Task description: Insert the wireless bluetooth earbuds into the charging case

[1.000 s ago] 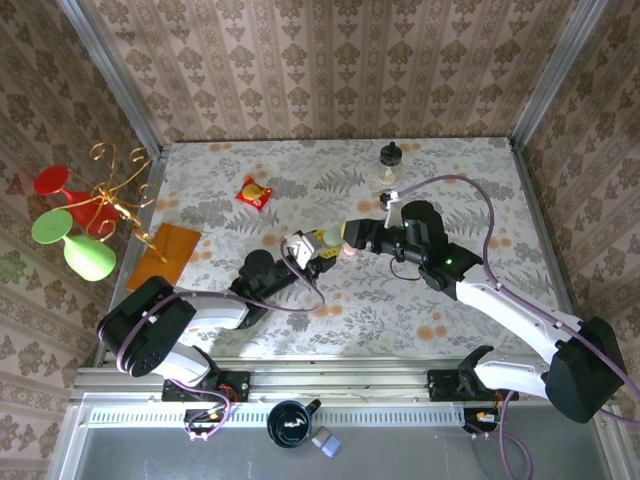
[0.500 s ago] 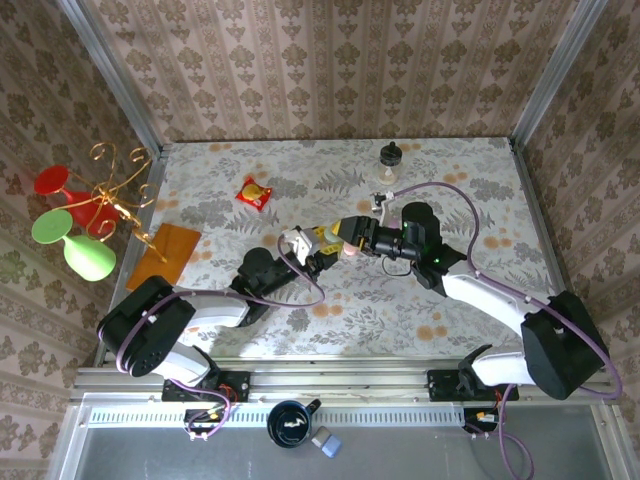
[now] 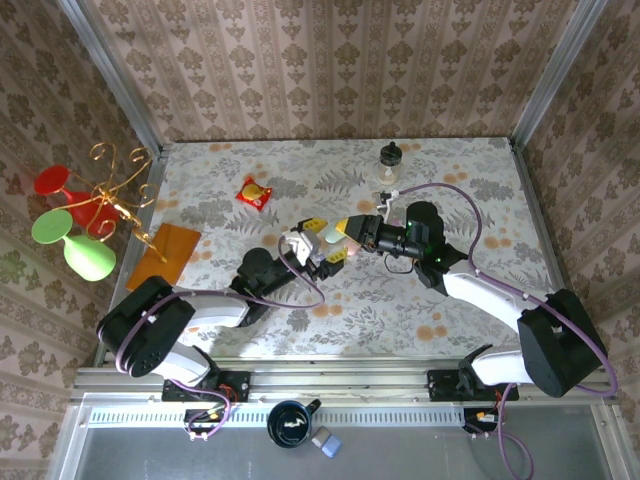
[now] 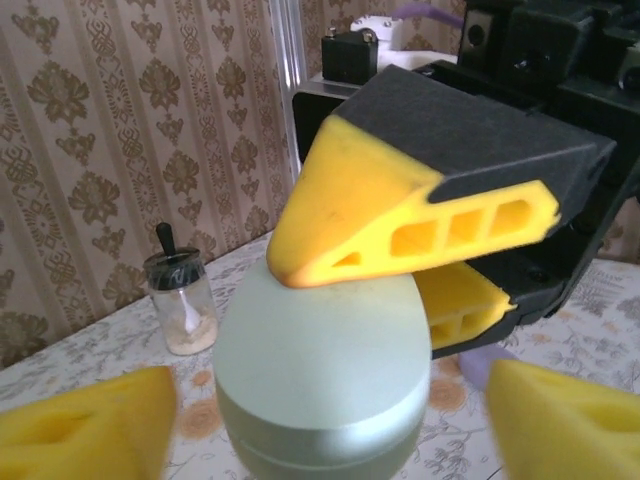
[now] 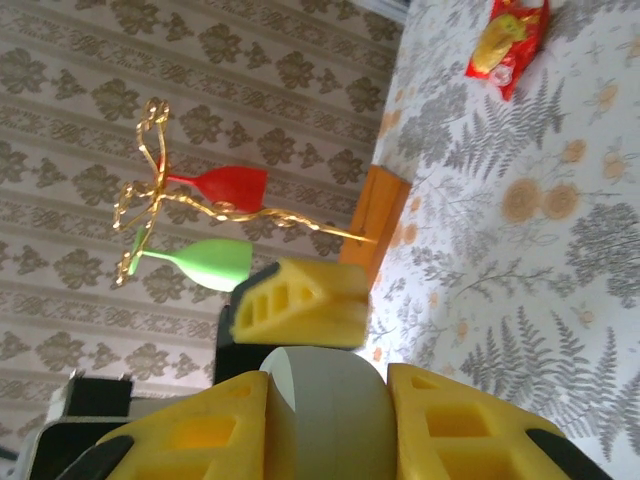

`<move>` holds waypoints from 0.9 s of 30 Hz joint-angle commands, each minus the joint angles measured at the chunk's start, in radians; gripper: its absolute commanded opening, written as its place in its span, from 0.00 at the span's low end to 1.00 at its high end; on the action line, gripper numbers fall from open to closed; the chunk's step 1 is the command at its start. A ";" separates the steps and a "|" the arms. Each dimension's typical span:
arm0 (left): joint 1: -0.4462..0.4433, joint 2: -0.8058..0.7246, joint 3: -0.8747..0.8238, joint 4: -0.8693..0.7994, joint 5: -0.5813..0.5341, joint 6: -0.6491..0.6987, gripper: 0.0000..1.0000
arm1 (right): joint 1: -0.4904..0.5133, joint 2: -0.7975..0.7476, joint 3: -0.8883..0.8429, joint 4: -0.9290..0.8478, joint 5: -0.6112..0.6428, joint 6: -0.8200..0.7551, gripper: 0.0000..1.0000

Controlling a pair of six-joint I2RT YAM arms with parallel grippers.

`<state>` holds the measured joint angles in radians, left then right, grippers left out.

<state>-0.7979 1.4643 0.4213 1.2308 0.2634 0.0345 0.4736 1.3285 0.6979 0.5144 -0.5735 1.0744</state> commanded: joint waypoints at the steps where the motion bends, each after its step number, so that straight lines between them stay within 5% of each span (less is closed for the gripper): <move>1: -0.004 -0.037 0.014 -0.080 -0.014 0.062 0.93 | -0.015 -0.041 -0.011 -0.144 0.133 -0.087 0.18; 8: -0.010 -0.111 -0.017 -0.247 -0.019 0.119 1.00 | -0.097 -0.042 -0.052 -0.337 0.404 -0.178 0.16; 17: -0.056 -0.145 -0.028 -0.406 -0.137 0.107 1.00 | -0.163 0.107 -0.056 -0.322 0.451 -0.203 0.16; 27: -0.084 -0.093 -0.001 -0.393 -0.172 0.105 1.00 | -0.161 0.295 0.023 -0.307 0.465 -0.235 0.23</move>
<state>-0.8722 1.3590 0.4004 0.8349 0.1131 0.1280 0.3138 1.5974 0.6746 0.2085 -0.1558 0.8730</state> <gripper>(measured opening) 0.999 0.284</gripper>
